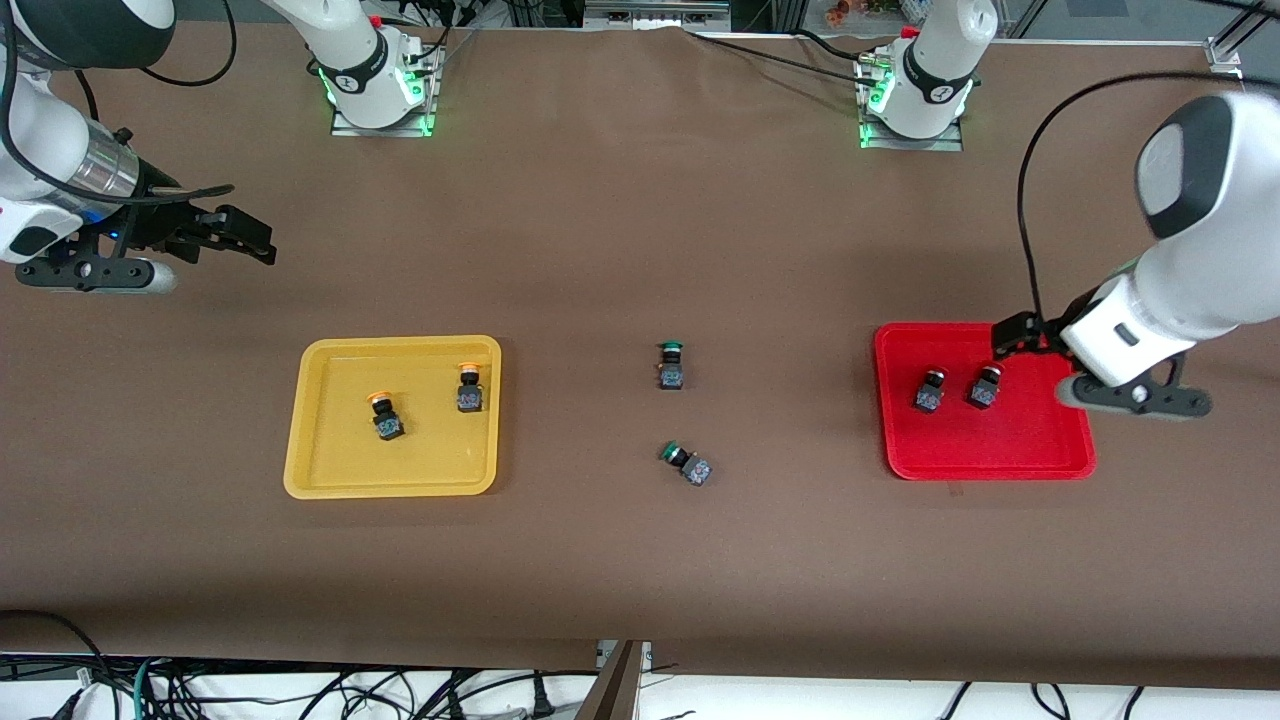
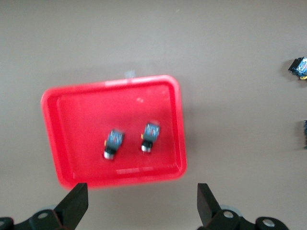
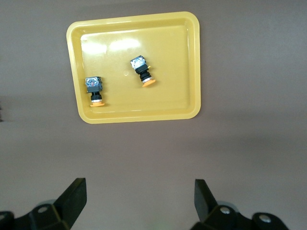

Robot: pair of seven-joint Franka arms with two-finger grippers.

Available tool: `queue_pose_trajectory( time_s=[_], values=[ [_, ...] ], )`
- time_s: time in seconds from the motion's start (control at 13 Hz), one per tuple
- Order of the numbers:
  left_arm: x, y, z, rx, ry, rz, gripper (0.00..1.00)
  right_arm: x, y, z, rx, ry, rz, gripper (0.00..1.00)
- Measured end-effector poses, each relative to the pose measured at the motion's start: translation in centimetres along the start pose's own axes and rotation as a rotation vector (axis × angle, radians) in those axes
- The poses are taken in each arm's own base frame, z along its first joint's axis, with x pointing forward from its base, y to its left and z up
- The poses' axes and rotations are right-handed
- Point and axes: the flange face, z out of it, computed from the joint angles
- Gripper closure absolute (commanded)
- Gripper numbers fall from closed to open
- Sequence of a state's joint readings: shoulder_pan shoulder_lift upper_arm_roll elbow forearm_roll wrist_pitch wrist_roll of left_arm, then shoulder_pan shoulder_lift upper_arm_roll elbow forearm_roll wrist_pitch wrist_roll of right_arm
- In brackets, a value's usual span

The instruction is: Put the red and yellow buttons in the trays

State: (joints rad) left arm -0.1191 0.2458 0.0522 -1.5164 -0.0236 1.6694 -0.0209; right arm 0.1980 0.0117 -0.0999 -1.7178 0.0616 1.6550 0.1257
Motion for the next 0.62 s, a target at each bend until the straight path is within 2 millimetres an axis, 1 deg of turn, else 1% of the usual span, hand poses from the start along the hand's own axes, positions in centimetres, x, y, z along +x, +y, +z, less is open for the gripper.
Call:
queue_pose_trajectory(
  time_s=[0.08,0.23,0.31,0.38,0.46,0.62],
  values=[
    [-1.3,-0.4,-1.9,0.000,-0.022,-0.043,0.00,0.0,0.1,-0.2,-0.003,0.005,-0.001,0.00],
    [-2.8,-2.0,-5.5,0.001,-0.026,-0.085,0.00,0.2,0.3,-0.5,-0.023,0.021,-0.002,0.00],
    [-3.3,-2.8,-6.9,-0.008,-0.020,-0.101,0.00,0.6,0.2,-0.9,-0.027,0.029,-0.003,0.01],
    [-3.7,-3.3,-7.6,-0.029,-0.018,-0.112,0.00,1.1,0.2,-1.2,-0.034,0.036,-0.004,0.00],
    [-3.8,-3.4,-7.8,-0.039,-0.021,-0.115,0.00,1.6,0.1,-1.3,-0.039,0.038,-0.005,0.00],
    [-3.7,-3.0,-7.5,-0.044,-0.031,-0.109,0.00,2.3,0.1,-1.4,-0.058,0.043,-0.006,0.00]
  ],
)
